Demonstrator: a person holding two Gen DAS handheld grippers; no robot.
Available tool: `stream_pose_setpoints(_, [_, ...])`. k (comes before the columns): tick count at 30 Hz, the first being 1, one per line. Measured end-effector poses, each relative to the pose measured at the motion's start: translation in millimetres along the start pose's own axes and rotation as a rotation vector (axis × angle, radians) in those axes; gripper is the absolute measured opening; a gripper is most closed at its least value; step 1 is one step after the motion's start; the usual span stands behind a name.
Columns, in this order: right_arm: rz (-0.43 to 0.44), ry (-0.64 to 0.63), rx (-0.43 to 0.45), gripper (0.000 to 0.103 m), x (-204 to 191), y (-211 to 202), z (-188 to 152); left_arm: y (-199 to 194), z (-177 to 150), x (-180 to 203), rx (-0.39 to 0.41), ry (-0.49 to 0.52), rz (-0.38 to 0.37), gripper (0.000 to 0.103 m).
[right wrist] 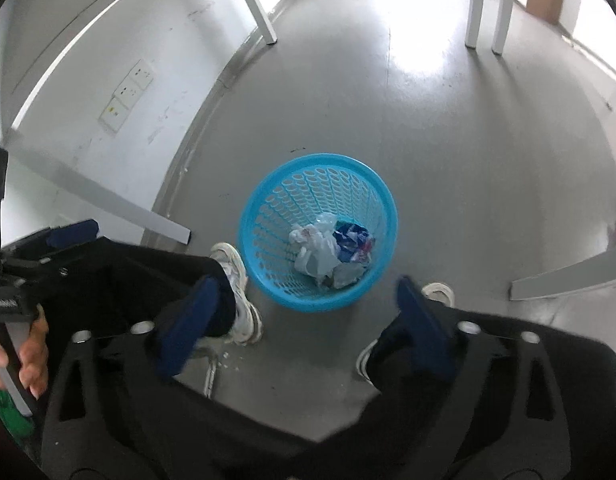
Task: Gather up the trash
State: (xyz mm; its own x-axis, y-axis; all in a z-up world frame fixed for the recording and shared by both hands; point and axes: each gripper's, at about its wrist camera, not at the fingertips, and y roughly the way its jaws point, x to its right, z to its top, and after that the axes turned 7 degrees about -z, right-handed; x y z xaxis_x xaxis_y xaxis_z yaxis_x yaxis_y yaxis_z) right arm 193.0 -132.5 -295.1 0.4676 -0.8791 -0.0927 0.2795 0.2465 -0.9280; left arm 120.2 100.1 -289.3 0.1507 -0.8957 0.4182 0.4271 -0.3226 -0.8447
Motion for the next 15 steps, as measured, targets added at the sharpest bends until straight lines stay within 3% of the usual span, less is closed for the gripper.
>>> stream_pose_setpoints(2, [-0.001,-0.008,0.016,0.094,0,-12,-8,-4,-10,4,-0.002,0.021,0.013,0.097])
stream_pose_setpoints(4, [0.002,-0.014,0.031,0.094,0,-23,-14,-7,-18,9,-0.010,0.048,0.078,0.097])
stream_pose_setpoints(10, [0.010,-0.041,0.046,0.094,-1,-35,-24,-11,-28,12,0.011,0.066,0.041,0.097])
stream_pose_setpoints(15, [0.022,-0.042,0.053,0.094,-3,-33,-25,-7,-30,11,-0.021,0.038,0.026,0.097])
